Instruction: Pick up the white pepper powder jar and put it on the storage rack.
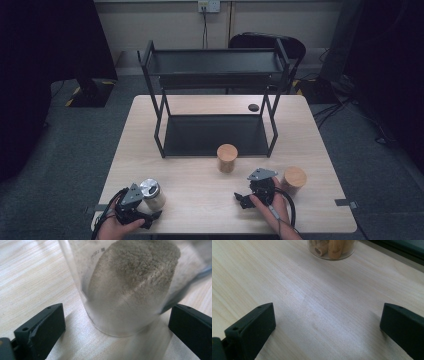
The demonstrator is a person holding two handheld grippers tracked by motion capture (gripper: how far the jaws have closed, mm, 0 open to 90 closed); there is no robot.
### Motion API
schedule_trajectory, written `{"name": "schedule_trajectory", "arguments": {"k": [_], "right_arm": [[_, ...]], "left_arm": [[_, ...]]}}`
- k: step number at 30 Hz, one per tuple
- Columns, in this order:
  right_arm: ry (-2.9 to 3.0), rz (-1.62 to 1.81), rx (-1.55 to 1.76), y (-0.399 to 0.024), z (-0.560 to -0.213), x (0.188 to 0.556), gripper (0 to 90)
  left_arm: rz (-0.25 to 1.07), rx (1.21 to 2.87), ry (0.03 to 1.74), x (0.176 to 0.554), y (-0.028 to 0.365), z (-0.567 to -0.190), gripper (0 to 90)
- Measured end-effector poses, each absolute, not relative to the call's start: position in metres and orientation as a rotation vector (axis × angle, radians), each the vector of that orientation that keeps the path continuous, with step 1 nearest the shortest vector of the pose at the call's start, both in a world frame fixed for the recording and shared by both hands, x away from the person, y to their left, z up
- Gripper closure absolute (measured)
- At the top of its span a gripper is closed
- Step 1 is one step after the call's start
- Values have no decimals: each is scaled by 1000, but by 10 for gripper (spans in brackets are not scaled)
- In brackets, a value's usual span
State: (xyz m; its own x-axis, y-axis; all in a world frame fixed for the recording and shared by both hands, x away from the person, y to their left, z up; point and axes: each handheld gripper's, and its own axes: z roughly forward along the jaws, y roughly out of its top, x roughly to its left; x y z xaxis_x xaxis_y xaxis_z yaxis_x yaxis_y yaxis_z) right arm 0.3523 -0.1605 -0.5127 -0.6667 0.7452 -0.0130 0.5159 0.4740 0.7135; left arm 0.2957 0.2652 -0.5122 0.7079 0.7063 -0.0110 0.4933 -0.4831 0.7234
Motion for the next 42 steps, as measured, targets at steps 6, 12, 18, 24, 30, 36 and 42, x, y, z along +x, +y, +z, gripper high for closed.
{"name": "schedule_trajectory", "arguments": {"k": [6, 12, 18, 24, 30, 36, 42], "right_arm": [[2403, 1000, 1066, -160, -513, 352, 0], [2404, 1000, 1066, -161, -513, 352, 0], [2404, 1000, 1064, -161, -513, 352, 0], [2405, 1000, 1063, -161, -513, 352, 0], [2405, 1001, 1064, -161, -513, 352, 0], [2405, 1000, 1064, -161, -513, 352, 0], [2405, 1001, 1064, -161, -513, 352, 0]], "left_arm": [[360, 2159, 928, 296, 267, -512, 6], [356, 2135, 920, 296, 265, -507, 49], [348, 2090, 925, 297, 265, -504, 46], [358, 2058, 924, 297, 266, -500, 46], [366, 2050, 912, 297, 263, -498, 46], [374, 2040, 917, 297, 263, -498, 70], [367, 2023, 930, 298, 263, -498, 80]]}}
